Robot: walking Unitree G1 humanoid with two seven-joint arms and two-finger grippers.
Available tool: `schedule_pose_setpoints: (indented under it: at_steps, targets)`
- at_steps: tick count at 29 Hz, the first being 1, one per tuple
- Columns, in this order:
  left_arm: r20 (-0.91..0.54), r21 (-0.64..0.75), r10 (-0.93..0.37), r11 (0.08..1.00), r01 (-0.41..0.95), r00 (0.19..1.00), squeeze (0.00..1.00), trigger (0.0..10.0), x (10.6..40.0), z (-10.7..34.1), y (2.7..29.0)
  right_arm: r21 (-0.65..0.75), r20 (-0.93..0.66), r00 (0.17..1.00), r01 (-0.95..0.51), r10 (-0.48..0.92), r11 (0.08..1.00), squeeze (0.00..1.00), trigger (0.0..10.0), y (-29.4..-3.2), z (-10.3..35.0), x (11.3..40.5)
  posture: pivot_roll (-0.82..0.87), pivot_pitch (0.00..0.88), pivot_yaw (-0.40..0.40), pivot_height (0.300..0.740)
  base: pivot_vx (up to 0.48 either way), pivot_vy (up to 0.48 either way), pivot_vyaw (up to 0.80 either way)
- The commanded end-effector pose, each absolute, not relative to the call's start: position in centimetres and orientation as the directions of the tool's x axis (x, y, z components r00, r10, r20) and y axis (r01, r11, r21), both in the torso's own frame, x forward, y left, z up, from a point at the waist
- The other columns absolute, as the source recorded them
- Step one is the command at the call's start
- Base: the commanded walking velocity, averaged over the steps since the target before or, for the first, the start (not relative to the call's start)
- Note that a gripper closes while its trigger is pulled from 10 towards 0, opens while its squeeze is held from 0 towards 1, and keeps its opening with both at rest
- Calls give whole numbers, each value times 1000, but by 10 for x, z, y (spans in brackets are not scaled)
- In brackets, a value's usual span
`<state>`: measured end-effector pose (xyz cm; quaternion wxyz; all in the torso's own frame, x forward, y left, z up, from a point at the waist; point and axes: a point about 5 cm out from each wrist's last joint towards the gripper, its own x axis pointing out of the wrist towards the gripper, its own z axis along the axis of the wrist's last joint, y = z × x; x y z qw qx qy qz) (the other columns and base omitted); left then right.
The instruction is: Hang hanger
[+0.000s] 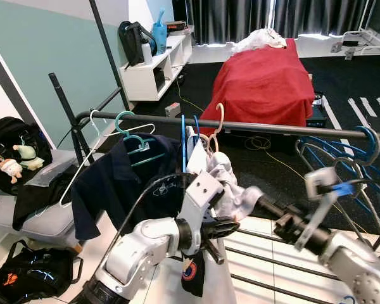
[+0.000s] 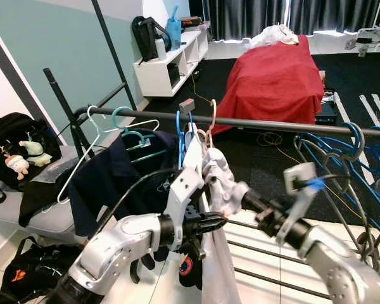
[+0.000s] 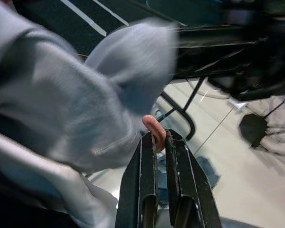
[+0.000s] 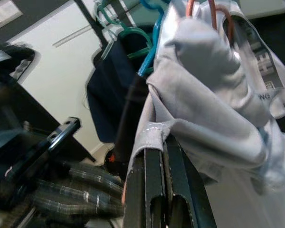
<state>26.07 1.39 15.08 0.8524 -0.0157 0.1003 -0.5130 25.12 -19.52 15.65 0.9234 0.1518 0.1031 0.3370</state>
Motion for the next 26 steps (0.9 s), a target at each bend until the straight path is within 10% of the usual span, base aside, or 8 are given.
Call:
schedule_pose_setpoints:
  at_steps: [1,26]
  targets:
    - [-100,-58,-877,478,877,471,0,0,264,164,12,355,-83,750,-593,656,723,0,0,-189,165,257,-153,0,100,710,0,0,0]
    - [-95,-33,-904,422,906,418,0,0,253,158,-6,408,85,785,-590,614,697,0,0,-169,217,280,-169,0,95,710,0,0,0]
